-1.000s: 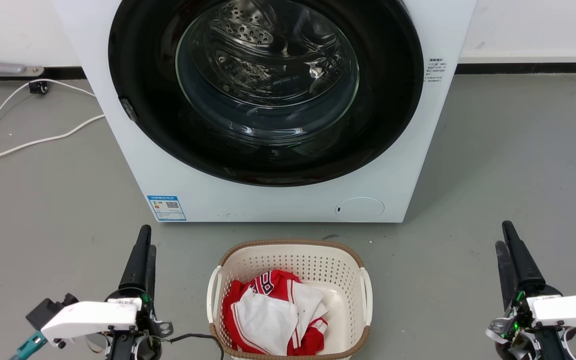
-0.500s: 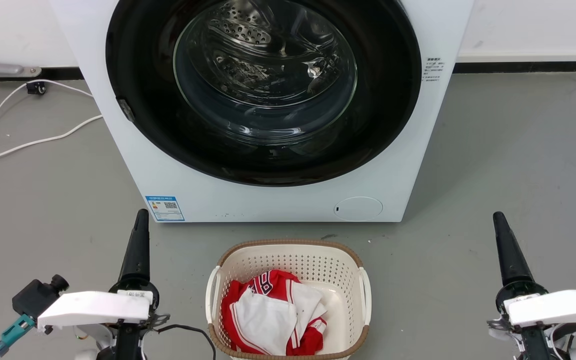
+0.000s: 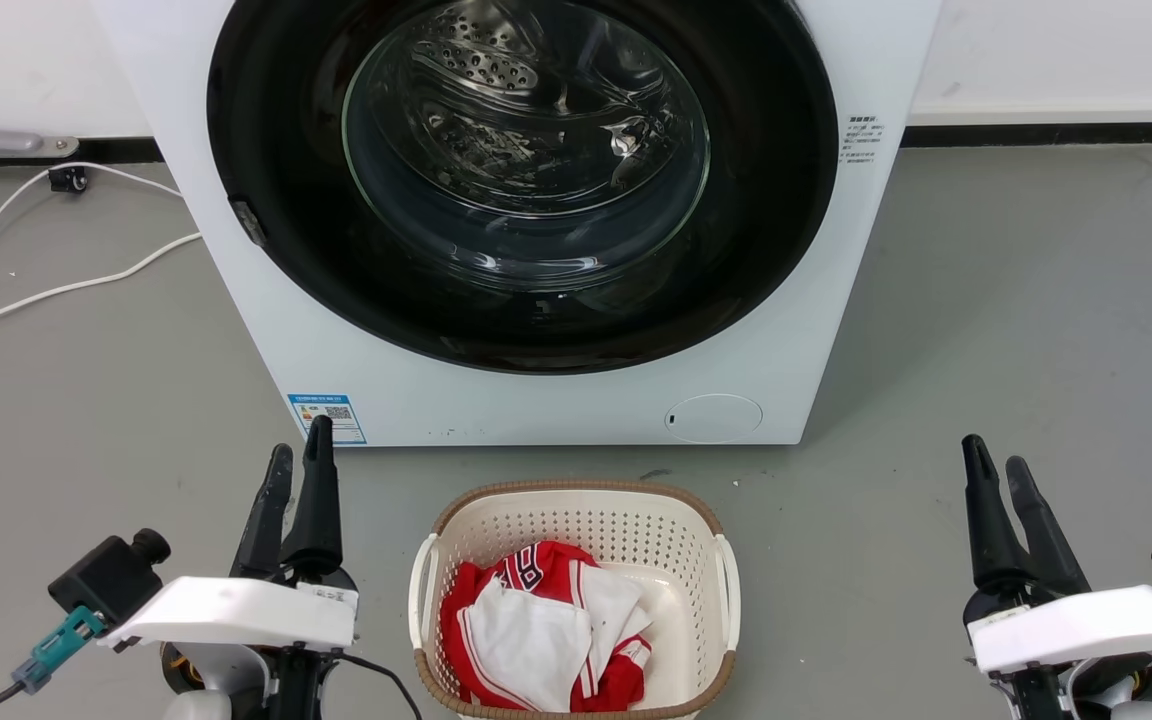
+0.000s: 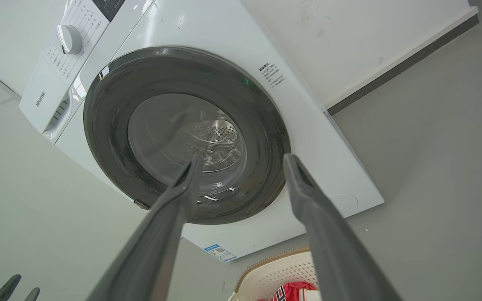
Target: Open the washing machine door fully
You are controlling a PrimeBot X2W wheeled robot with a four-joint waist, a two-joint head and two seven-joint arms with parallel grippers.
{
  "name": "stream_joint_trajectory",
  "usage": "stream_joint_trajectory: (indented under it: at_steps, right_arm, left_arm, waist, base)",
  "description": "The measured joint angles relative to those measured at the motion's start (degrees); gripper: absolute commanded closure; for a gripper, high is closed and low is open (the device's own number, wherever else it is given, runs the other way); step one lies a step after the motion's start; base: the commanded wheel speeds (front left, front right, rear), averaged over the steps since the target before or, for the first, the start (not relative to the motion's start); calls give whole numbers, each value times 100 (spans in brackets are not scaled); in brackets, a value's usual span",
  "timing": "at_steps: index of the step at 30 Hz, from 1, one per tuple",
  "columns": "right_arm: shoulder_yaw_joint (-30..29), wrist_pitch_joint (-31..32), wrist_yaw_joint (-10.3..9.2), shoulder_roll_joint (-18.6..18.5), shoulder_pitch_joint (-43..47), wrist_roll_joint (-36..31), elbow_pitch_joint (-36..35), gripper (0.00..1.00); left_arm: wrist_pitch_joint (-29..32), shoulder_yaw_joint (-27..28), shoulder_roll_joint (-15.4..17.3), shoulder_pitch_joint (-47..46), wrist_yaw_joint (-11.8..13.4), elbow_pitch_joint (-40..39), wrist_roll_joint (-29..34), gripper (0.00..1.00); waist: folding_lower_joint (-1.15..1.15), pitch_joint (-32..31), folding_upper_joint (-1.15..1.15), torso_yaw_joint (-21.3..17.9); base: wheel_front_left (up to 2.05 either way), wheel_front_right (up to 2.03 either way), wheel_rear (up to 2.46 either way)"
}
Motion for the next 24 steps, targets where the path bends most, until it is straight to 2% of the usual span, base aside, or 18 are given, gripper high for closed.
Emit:
stream_joint_trajectory:
  at_steps: [10, 24]
  right_arm:
    - [107, -157, 0, 0, 0, -1085, -41, 0]
    - [161, -129, 0, 2, 93, -2178, -372, 0]
  left_arm:
    - [-168, -194, 0, 13, 143, -37, 1104, 0]
    - [-372, -260, 10, 34, 274, -42, 2347, 0]
  waist:
    - [0, 12, 0, -18]
    - [0, 21, 0, -31]
  base:
    - [0, 0, 0]
    - [0, 0, 0]
